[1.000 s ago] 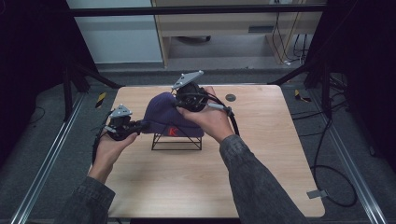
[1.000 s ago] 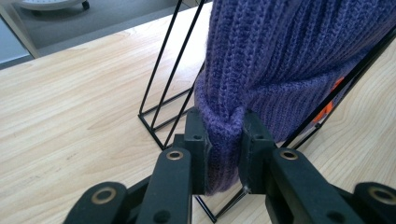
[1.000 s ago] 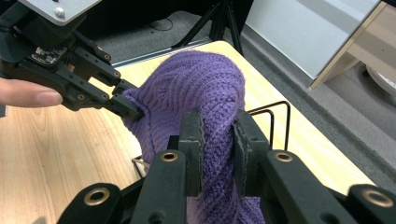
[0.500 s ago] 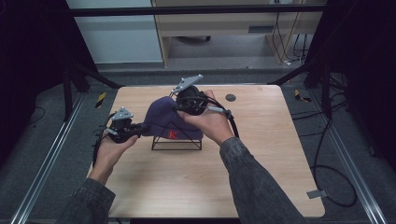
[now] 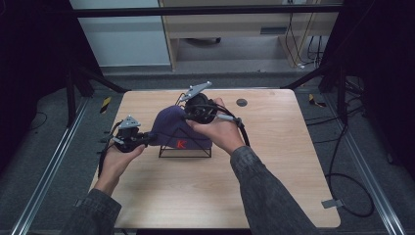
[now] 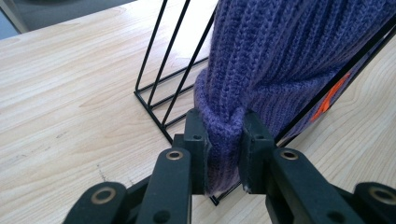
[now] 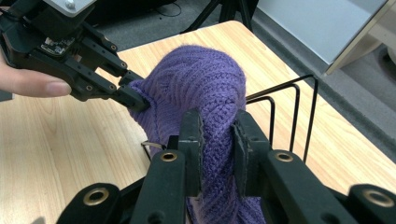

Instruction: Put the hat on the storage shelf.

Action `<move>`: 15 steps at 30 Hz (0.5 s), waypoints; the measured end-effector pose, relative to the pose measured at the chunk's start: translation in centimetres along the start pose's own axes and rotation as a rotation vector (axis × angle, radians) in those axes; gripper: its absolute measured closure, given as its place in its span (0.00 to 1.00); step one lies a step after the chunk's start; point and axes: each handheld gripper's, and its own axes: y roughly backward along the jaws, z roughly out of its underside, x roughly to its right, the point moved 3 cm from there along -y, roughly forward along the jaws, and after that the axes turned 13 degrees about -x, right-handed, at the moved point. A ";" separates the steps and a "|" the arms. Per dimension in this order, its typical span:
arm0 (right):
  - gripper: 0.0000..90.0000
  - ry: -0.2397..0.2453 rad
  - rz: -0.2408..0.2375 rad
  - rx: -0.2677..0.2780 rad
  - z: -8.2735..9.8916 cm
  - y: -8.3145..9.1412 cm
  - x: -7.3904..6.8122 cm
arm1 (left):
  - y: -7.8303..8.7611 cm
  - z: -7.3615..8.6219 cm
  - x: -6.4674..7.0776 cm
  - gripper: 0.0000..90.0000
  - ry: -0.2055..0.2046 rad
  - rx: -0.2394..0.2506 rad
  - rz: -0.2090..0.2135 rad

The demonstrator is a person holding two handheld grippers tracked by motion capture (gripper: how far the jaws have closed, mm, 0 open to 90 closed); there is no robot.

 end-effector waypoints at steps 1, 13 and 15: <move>0.84 -0.003 -0.001 -0.003 0.0 -0.1 0.0 | 0.0 0.1 0.0 0.84 0.001 -0.001 -0.001; 0.84 0.000 -0.017 -0.018 0.3 -0.6 -0.3 | -0.4 0.6 -0.1 0.84 0.010 -0.011 0.003; 0.84 0.003 -0.019 -0.022 0.4 -0.8 -0.4 | -0.6 0.8 -0.2 0.83 0.015 -0.014 0.004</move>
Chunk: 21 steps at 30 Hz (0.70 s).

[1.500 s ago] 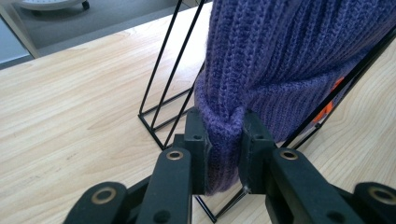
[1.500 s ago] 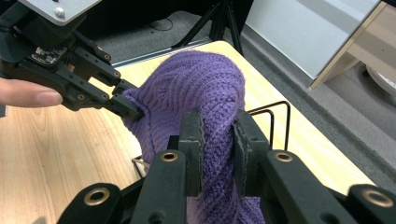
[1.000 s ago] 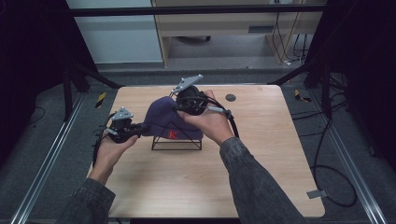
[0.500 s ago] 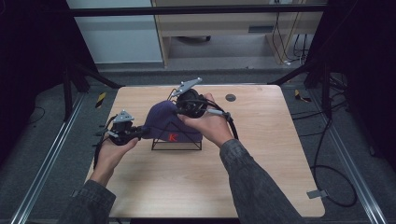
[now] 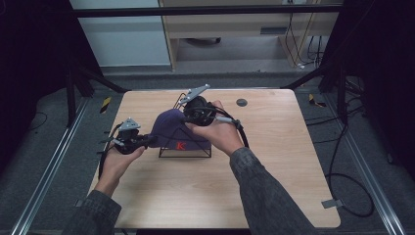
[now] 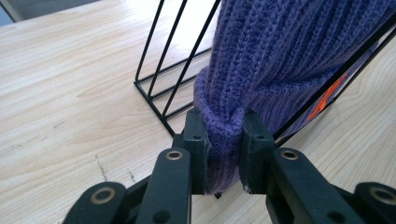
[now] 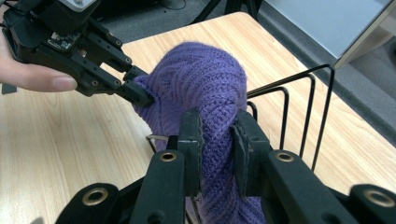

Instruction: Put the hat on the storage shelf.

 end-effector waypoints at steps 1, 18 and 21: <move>0.84 0.000 0.000 -0.004 0.1 -0.1 0.0 | -0.1 0.1 0.0 0.83 -0.001 -0.003 -0.001; 0.81 -0.003 -0.016 -0.025 0.3 -0.9 -0.4 | -0.6 1.0 -0.4 0.82 0.020 -0.014 0.000; 0.79 -0.008 -0.016 -0.025 0.2 -1.0 -0.5 | -0.8 1.2 -0.5 0.80 0.029 -0.020 -0.004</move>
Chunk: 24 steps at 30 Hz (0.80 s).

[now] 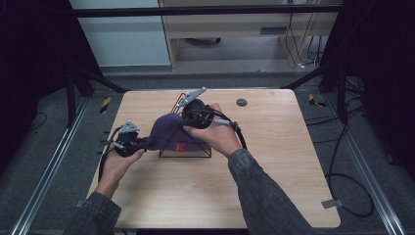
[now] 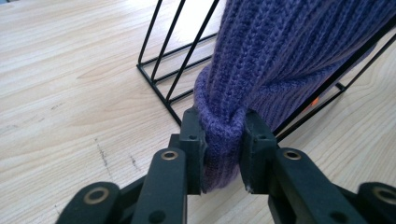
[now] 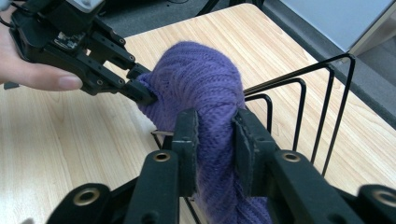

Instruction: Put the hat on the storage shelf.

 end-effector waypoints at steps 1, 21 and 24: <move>0.77 0.000 -0.002 0.001 0.0 0.0 0.0 | -0.1 0.1 -0.1 0.78 0.003 -0.004 -0.003; 0.68 -0.014 0.006 0.045 0.2 1.9 -0.6 | 0.6 2.2 -1.3 0.49 0.047 -0.018 -0.175; 0.66 -0.018 0.004 0.048 0.4 2.4 -0.7 | 0.5 2.6 -1.8 0.39 0.066 -0.040 -0.191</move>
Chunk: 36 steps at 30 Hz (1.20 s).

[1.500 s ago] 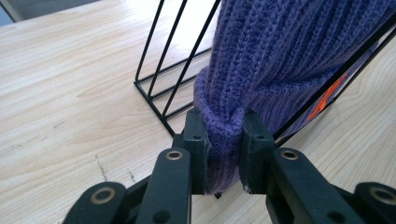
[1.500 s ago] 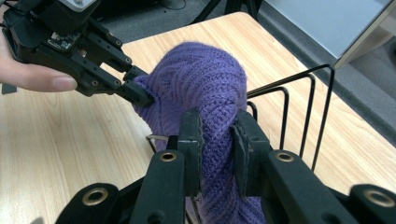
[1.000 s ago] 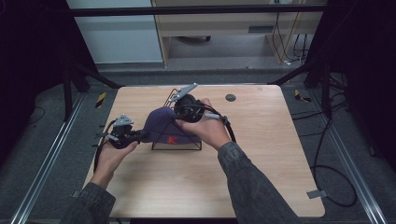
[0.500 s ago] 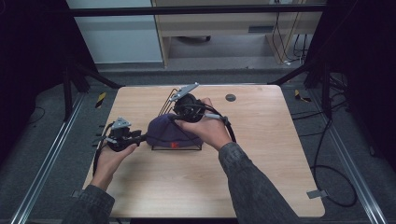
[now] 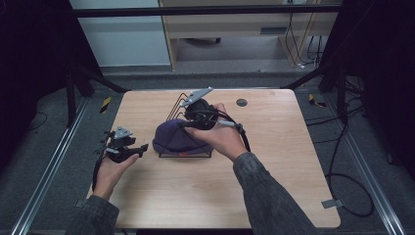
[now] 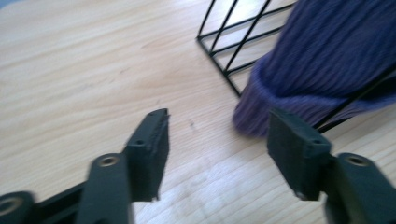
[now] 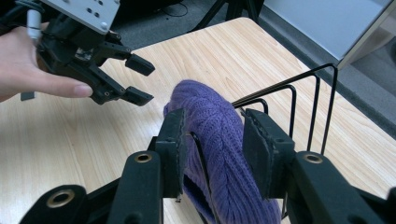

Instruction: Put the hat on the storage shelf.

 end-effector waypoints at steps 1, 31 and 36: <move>0.66 -0.002 0.001 0.002 0.0 0.1 0.0 | -0.2 0.1 -0.1 0.37 0.012 -0.005 -0.003; 0.09 -0.170 0.071 0.070 9.4 5.5 2.1 | -3.5 2.7 -1.8 0.06 0.063 -0.181 -0.023; 0.10 -0.241 0.087 0.083 13.6 6.5 3.2 | -4.0 3.0 -1.8 0.06 0.062 -0.206 -0.024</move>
